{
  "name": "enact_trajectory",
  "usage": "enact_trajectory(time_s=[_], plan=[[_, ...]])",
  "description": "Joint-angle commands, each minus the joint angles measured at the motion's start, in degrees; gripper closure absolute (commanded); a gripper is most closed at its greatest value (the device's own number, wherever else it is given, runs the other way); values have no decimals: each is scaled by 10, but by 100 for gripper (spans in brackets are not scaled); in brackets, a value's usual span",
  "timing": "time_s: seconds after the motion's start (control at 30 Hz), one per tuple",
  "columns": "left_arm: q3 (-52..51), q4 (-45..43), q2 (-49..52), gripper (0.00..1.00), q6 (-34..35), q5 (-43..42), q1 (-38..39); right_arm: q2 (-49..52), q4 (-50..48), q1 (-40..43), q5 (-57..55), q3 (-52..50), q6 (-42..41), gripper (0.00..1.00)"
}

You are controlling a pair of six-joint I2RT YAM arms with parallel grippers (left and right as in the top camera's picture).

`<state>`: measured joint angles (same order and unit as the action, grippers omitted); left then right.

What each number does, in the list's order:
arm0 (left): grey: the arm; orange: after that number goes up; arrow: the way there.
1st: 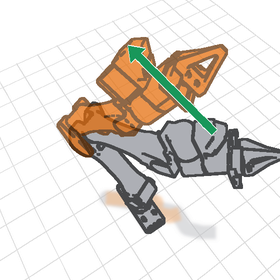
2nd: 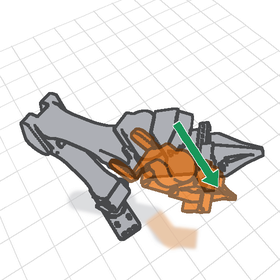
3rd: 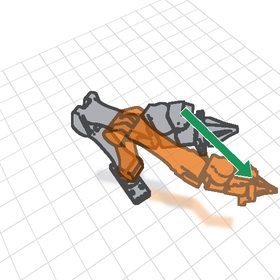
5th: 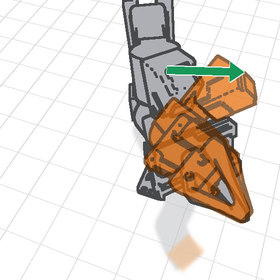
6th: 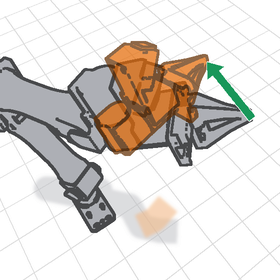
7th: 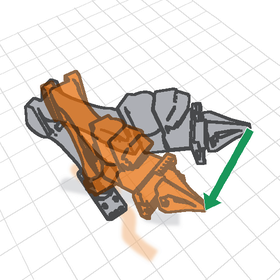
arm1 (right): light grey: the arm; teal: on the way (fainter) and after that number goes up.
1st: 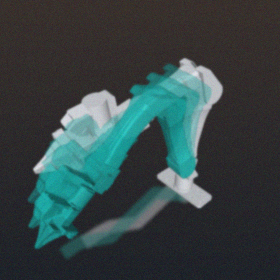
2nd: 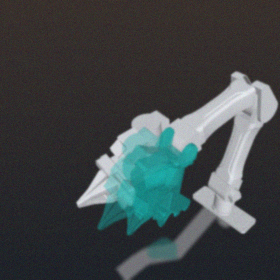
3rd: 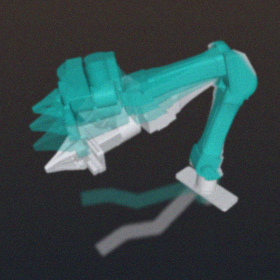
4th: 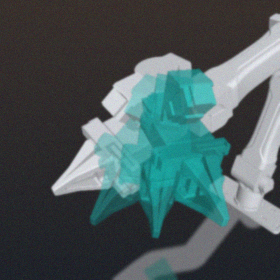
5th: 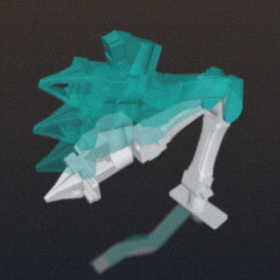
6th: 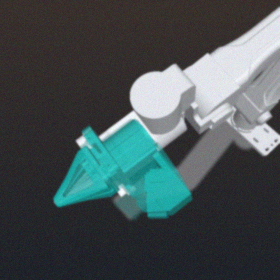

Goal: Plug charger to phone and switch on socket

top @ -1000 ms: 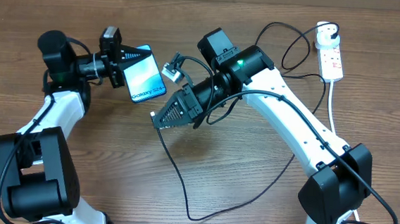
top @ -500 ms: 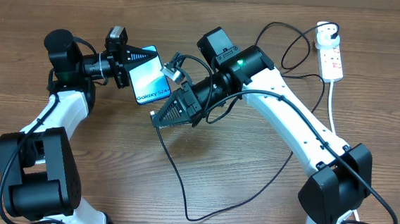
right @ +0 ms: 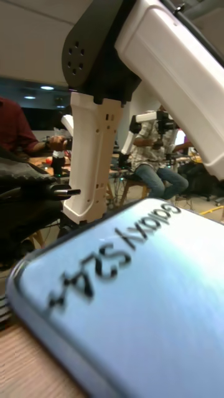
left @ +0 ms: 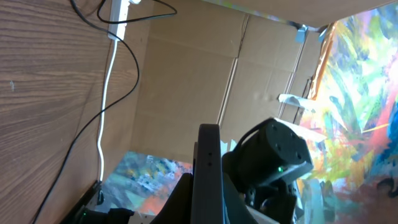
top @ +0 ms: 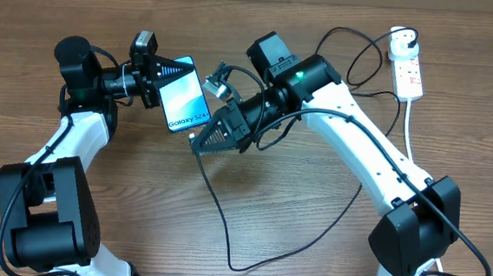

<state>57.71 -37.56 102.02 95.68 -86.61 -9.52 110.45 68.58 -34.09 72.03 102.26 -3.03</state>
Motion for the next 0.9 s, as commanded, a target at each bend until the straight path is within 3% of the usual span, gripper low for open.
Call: enact_trajectory(time_s=[0.0,0.87], plan=[[15,-5,-1,96,-12,-16,-7,10,0,7,0,-3,0,96],[15,-4,-1,96,-23,-20,-10,36,13,6,49,-3,30,96]])
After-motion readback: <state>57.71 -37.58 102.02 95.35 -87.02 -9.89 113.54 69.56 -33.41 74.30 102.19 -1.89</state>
